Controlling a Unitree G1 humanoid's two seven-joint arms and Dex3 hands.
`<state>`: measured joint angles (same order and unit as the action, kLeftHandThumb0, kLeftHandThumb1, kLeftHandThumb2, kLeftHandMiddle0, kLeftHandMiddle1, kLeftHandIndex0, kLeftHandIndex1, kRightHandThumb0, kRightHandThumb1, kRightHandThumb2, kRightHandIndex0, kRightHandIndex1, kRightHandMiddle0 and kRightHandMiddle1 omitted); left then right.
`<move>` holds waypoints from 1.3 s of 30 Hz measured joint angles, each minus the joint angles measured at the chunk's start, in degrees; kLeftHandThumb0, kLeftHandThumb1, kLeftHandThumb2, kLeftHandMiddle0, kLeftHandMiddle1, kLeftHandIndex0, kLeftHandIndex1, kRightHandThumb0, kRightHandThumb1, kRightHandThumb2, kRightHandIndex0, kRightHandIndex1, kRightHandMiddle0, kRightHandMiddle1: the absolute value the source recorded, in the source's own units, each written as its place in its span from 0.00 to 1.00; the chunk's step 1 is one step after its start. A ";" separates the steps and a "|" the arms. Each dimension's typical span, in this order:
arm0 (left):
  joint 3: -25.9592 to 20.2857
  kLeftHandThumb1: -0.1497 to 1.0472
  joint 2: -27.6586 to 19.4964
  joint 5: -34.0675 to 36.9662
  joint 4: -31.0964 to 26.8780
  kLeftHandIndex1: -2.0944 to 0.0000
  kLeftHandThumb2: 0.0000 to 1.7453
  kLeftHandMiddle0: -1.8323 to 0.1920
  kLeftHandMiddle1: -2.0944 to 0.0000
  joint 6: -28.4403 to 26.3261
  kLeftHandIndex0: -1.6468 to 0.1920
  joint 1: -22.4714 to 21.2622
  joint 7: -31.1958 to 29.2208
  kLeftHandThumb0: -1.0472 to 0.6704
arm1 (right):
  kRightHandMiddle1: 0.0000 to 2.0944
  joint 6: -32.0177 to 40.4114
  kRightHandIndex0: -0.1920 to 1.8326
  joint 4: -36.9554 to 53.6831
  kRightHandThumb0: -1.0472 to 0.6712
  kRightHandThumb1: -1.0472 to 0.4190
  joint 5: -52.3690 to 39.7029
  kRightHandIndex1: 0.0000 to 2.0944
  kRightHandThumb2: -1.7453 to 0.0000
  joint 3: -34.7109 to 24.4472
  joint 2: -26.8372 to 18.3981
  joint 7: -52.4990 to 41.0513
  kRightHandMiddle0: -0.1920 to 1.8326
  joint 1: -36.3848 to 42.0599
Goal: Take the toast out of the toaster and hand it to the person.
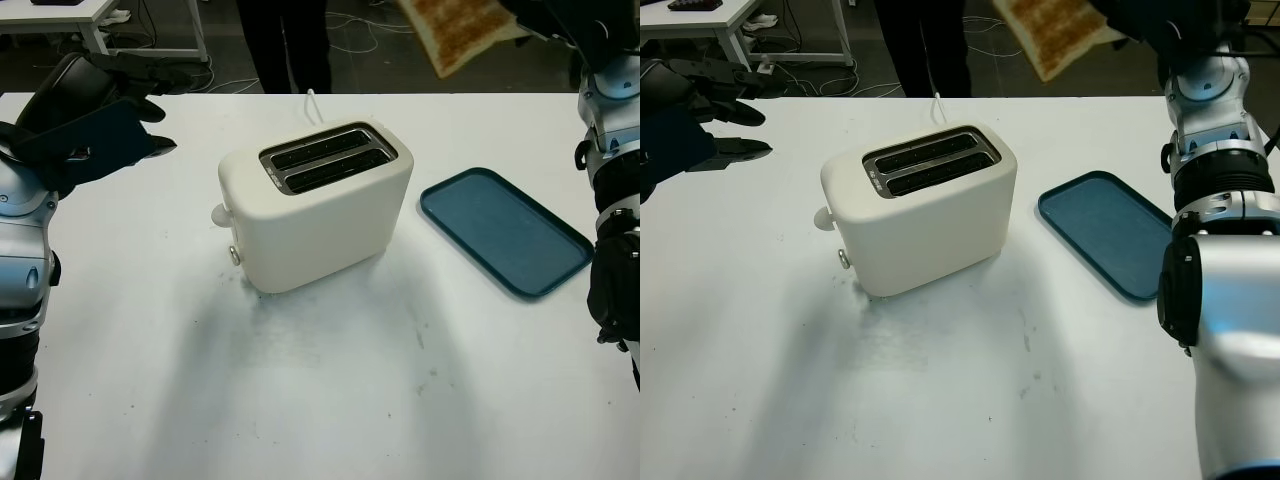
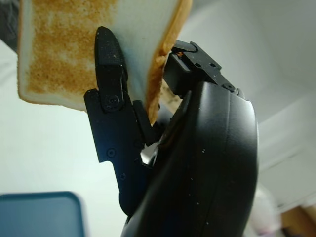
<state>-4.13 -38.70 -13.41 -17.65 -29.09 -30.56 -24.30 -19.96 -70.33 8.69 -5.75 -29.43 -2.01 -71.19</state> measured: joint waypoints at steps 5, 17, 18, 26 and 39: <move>0.00 0.87 0.26 -0.04 -0.01 1.00 0.01 0.67 0.69 0.07 0.52 0.00 0.23 0.66 | 0.83 3.23 0.50 -1.82 0.46 0.09 -0.46 0.83 0.83 -0.15 3.39 5.09 0.34 1.95; 0.03 0.87 0.30 -0.26 -0.07 1.00 0.00 0.67 0.69 -0.45 0.52 0.01 0.38 0.66 | 0.83 10.46 0.45 -4.66 0.49 0.09 -0.93 0.83 0.81 -0.69 6.88 7.88 0.31 4.57; 0.03 0.87 0.30 -0.26 -0.07 1.00 0.00 0.67 0.69 -0.45 0.52 0.01 0.37 0.66 | 0.83 11.04 0.44 -4.89 0.49 0.09 -0.89 0.83 0.81 -0.66 7.29 8.06 0.31 4.91; 0.03 0.88 0.37 -0.27 -0.74 1.00 0.00 0.68 0.69 -0.75 0.52 0.01 0.38 0.67 | 0.83 13.23 0.40 -6.01 0.50 0.09 -1.68 0.83 0.82 -2.42 9.10 9.20 0.27 6.59; 0.01 0.88 0.55 0.24 -0.65 1.00 0.00 0.68 0.67 -0.20 0.52 0.43 0.39 0.68 | 0.83 13.23 0.47 -6.02 0.48 0.09 -2.40 0.83 0.82 -4.32 9.92 9.34 0.31 7.98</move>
<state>-4.12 -38.15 -13.17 -18.30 -29.29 -30.14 -23.91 -6.73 -76.35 6.28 -10.07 -19.51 7.33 -63.21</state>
